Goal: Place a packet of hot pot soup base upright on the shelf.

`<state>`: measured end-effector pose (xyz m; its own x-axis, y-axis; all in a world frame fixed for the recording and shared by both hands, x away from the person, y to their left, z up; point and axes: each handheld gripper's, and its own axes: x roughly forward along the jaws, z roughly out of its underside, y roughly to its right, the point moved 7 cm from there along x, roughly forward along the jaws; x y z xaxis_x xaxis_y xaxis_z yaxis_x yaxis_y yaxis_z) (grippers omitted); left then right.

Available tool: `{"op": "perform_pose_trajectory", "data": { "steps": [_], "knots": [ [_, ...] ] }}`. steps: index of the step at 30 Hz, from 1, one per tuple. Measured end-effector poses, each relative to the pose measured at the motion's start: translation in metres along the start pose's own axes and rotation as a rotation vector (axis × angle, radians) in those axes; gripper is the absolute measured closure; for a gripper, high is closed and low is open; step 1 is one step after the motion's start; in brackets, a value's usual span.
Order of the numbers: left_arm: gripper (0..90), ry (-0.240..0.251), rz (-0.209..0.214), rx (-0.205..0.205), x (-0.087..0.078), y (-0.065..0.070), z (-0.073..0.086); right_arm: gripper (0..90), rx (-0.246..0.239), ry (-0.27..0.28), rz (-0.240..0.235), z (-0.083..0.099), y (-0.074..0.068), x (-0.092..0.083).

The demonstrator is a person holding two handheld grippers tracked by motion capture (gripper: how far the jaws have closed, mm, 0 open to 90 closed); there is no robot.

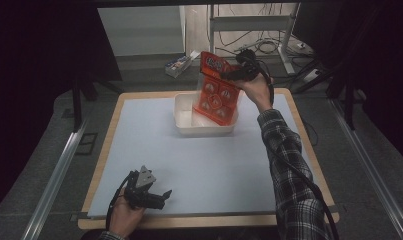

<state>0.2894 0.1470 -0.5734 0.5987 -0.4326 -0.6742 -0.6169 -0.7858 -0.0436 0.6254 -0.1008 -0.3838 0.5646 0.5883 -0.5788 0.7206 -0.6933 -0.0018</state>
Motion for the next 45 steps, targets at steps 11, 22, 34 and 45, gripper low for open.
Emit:
{"op": "perform_pose_trajectory", "data": {
  "steps": [11,22,34,45],
  "knots": [
    [2.5,-0.002,-0.006,0.011,0.0,0.0,0.0,10.0,-0.004,-0.009,0.035,0.002,0.009,-0.005],
    [1.9,0.036,0.014,0.018,-0.005,0.004,-0.006,0.8,-0.033,-0.013,-0.004,0.005,0.008,-0.016],
    [1.3,0.034,0.008,0.022,-0.006,0.004,-0.006,0.0,-0.019,-0.01,-0.014,0.01,0.01,-0.032],
    [0.0,0.053,0.008,0.028,-0.007,0.005,-0.008,0.0,0.005,-0.015,-0.002,0.021,0.011,-0.049]
  ]
}}
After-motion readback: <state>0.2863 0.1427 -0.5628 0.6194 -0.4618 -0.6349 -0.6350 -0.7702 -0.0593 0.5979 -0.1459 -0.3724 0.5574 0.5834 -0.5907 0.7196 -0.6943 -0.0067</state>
